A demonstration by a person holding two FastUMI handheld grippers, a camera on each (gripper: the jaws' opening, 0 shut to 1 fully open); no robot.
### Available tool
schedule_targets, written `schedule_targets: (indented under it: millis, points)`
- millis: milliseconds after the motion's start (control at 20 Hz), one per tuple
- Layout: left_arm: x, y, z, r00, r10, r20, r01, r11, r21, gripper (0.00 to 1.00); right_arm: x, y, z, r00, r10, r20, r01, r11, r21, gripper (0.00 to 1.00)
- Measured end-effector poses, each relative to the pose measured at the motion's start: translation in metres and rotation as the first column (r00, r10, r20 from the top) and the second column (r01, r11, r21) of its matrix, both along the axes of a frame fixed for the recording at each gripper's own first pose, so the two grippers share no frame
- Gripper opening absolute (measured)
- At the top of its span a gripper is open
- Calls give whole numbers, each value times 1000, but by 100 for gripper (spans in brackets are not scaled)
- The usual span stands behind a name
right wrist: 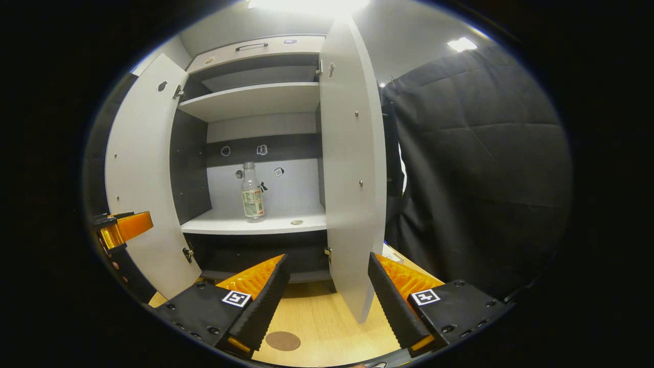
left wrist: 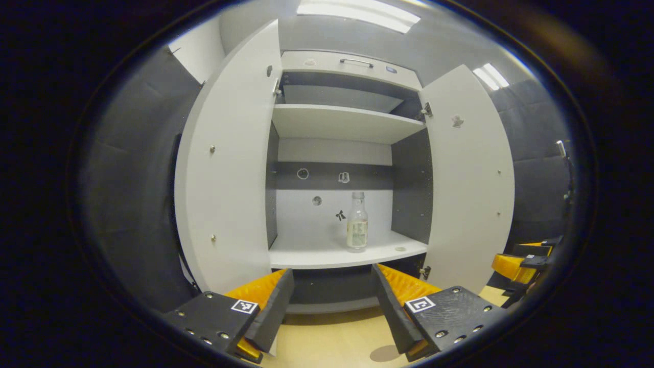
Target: Grasp the bottle in the cabinet with the left hand and place it on the coaster, then close the right door with the right hand and the left door with the left hand.
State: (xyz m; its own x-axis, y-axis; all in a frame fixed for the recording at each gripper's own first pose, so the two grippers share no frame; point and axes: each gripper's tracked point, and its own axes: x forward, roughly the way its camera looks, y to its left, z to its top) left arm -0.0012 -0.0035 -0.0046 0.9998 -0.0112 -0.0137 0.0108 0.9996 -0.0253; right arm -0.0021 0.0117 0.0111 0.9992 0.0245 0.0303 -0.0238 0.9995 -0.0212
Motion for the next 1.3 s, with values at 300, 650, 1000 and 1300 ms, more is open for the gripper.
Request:
schedule_targets:
  millis: [300, 650, 1000, 1300]
  points:
    - [2, -1, 5, 1000, 3, 8, -3, 1000, 2, 88, -1, -4, -2, 1000, -20, -1, 20, 1000, 5, 98]
    - [47, -15, 29, 997, -67, 46, 65, 997, 42, 89, -8, -24, -2, 997, -82, 0, 82, 997, 8, 98]
    - [143, -41, 58, 984, -150, 92, 144, 987, 68, 88, -29, -74, 8, 969, -246, 35, 245, 969, 40, 98]
    - [229, -74, 60, 970, -235, 59, 235, 972, 12, 89, -61, -121, 10, 915, -401, 47, 398, 915, 60, 98]
